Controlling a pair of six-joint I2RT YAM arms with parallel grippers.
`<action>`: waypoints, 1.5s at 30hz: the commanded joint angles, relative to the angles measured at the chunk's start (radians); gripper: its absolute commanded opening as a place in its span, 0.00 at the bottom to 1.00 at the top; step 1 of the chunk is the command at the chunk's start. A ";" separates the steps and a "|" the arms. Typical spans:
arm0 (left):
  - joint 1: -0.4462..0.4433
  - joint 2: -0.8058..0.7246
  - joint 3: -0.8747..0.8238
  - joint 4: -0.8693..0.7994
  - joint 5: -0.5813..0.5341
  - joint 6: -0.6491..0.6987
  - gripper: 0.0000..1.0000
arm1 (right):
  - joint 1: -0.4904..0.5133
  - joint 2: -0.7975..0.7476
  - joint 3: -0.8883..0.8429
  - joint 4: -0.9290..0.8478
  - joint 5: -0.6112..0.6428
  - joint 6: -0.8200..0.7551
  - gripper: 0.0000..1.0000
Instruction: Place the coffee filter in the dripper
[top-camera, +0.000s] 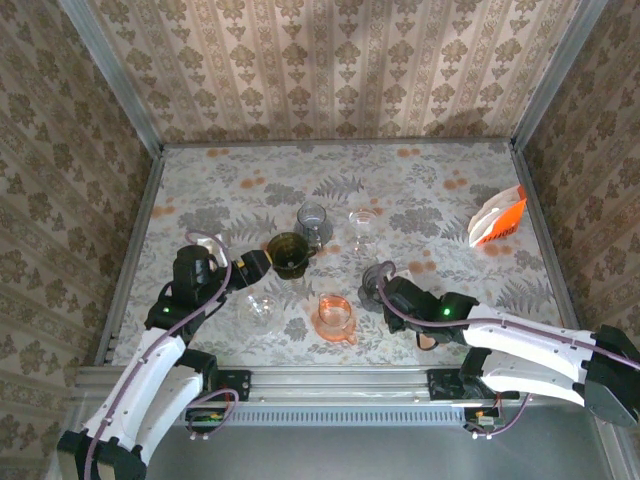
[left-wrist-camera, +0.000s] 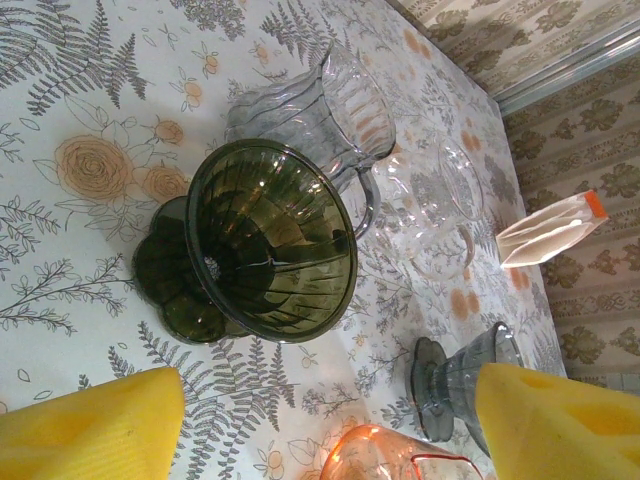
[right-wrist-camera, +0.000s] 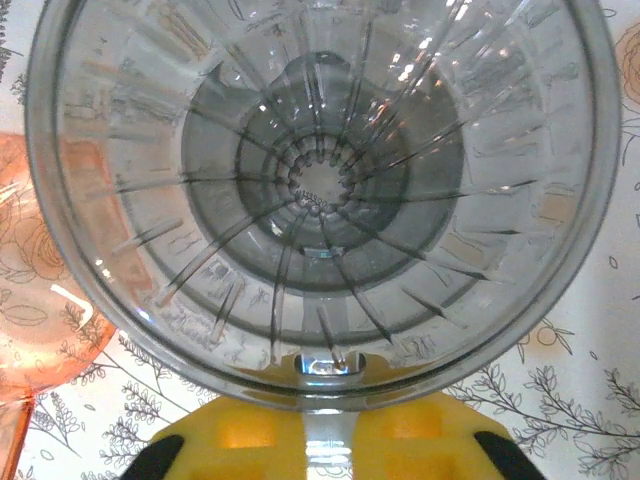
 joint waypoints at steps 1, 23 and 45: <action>-0.003 -0.001 0.032 -0.003 0.003 0.018 0.79 | 0.006 -0.051 0.073 -0.055 0.042 -0.034 0.05; 0.004 0.007 0.099 -0.050 0.010 0.056 0.80 | 0.341 0.161 0.518 -0.361 0.044 -0.116 0.04; 0.028 0.002 0.077 -0.034 0.041 0.052 0.80 | 0.360 0.253 0.525 -0.333 0.087 -0.116 0.05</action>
